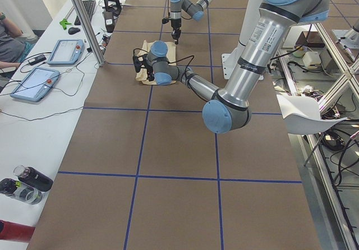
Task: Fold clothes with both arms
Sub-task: 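Move the right gripper down to the folded bundle's near corner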
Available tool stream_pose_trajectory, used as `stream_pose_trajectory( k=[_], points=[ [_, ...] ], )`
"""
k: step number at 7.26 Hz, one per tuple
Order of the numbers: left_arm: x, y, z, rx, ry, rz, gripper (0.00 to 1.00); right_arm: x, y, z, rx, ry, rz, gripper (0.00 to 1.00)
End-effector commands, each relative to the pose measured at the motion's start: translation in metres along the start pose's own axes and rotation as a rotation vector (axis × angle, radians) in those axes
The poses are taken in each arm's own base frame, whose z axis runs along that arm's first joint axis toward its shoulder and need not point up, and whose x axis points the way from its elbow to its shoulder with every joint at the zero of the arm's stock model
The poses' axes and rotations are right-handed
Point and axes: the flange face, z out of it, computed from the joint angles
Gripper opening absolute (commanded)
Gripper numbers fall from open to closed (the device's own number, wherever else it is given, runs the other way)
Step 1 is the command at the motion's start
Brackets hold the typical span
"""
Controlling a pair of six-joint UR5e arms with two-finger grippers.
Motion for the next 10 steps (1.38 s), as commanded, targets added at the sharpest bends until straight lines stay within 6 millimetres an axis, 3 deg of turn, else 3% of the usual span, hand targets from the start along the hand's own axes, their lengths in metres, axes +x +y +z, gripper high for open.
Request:
stream_pose_trajectory(
  k=[1,4,8,9,10],
  points=[
    [0.000,0.000,0.000,0.000,-0.001,0.000,0.99,0.001,-0.004,-0.001,0.030,-0.001,0.005,0.98],
    [-0.001,0.001,0.001,-0.001,-0.002,0.001,0.99,0.010,-0.020,-0.003,0.062,0.020,0.023,0.99],
    [-0.002,0.000,0.002,-0.001,-0.005,-0.002,0.99,0.000,-0.022,0.021,0.075,0.063,0.029,0.98],
    [-0.002,0.000,0.002,-0.001,-0.005,0.000,0.99,-0.002,-0.021,0.021,0.074,0.061,0.028,0.88],
    [-0.004,0.000,0.003,-0.001,-0.008,-0.001,0.99,-0.002,-0.021,0.021,0.074,0.062,0.036,0.53]
  ],
)
